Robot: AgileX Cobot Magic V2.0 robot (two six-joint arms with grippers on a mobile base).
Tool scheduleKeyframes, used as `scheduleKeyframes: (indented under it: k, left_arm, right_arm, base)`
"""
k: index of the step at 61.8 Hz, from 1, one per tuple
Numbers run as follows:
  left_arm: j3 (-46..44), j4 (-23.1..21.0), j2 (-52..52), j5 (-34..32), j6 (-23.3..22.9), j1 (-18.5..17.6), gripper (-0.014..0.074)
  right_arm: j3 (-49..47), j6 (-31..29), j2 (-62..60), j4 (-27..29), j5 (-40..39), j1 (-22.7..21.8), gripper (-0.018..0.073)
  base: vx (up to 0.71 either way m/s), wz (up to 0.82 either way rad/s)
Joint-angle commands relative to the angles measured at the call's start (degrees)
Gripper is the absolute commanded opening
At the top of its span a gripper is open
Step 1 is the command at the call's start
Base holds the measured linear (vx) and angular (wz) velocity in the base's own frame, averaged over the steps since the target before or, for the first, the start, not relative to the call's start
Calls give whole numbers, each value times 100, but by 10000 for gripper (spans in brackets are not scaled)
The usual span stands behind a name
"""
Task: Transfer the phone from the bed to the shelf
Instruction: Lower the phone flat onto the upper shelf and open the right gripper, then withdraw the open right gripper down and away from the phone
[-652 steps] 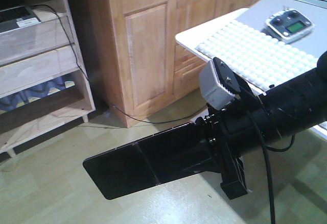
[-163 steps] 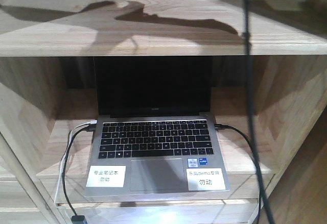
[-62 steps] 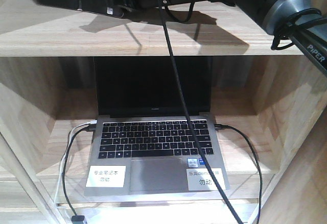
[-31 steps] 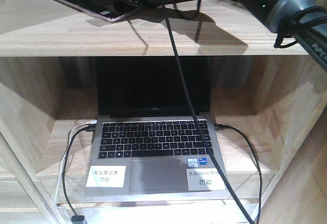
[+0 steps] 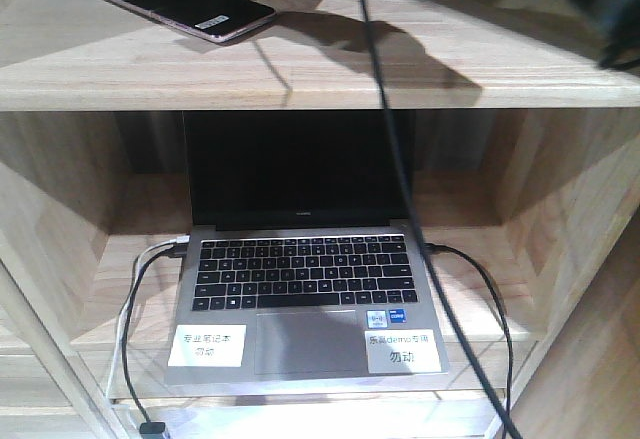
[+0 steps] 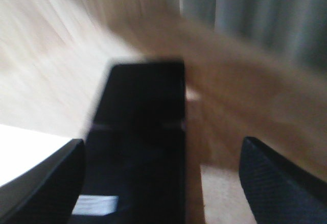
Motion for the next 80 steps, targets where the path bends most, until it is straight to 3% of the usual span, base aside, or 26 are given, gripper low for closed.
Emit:
scheduleKeyframes:
  k: [1,17,27,36,43,64,80]
  left_arm:
    - [13,-56,-31,-417,-22,-7,1]
    - [13,-56,-31,-417,-22,-7,1]
    - [13,-56,-31,-417,-22,-7,1]
    - [13,-56,-31,-417,-22,-7,1]
    - [13,-56,-31,-417,-22,-7,1]
    - [13,-56,-31,-417,-22,-7,1]
    - [13,-56,-31,-417,-22,-7,1]
  right_arm:
    - [-138,10,-484,71,-106,-36,589]
    - [-138,474,-864,-428,547,-36,542]
    - [-138,724,-1202,-991,572,-36,467]
    - [158,730,-1596,-1126,507,-36,401]
    - [902,683,-2060,-1178,227,-36,365]
    - [3993,519,-3902,-1191,-1594,-36,314]
    - [5726,515,-5198,-1191,-2263,-36,235]
  base:
    - [0,0]
    - [0,0]
    - [0,0]
    - [0,0]
    - [0,0]
    - [0,0]
    - [0,0]
